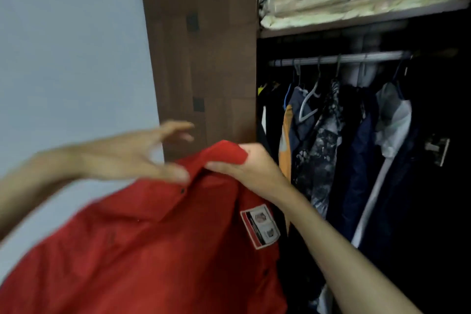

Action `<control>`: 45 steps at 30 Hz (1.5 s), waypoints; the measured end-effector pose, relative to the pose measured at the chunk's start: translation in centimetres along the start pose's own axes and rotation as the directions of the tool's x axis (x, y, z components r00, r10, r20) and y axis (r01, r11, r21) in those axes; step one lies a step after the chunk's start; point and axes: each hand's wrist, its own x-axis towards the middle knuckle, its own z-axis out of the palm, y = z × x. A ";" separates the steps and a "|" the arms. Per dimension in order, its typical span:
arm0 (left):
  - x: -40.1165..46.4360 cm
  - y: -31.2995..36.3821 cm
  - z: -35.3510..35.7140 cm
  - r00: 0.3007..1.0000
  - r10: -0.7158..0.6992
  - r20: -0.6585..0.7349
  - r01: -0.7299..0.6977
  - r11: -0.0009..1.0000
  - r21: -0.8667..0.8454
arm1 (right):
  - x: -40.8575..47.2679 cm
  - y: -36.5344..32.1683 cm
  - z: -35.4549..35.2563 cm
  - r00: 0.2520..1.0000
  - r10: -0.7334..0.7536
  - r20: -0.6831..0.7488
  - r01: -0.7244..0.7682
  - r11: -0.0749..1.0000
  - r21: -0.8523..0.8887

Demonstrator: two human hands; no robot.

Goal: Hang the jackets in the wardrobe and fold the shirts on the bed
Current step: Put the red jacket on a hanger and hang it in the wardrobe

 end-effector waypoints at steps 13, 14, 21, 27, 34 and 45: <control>8.0 2.9 2.9 0.973 0.133 -0.189 -0.227 0.696 -0.681 | -3.8 2.0 -9.8 0.837 0.444 0.320 -0.316 0.870 -0.378; 8.6 3.0 2.8 0.974 0.117 -0.193 -0.221 0.667 -0.712 | -5.2 3.2 -10.2 0.839 0.447 0.311 -0.339 0.876 -0.344; 10.9 2.4 2.1 0.983 0.180 -0.027 -0.154 0.743 -0.651 | -9.9 3.6 -16.6 0.896 0.443 0.033 -0.436 0.891 -0.129; 9.9 1.3 1.5 0.985 0.156 -0.078 -0.168 0.721 -0.673 | -10.4 2.5 -18.9 0.864 0.497 -0.082 -0.503 0.847 -0.171; 7.0 1.5 2.4 0.995 0.096 -0.041 -0.103 0.844 -0.527 | -7.8 -1.1 -14.1 0.946 0.276 -0.169 -0.279 0.960 0.002; 5.8 -0.8 3.3 0.939 -0.113 -0.326 -0.089 0.834 -0.544 | -4.5 -2.0 -11.9 0.914 0.182 -0.363 -0.319 0.874 -0.367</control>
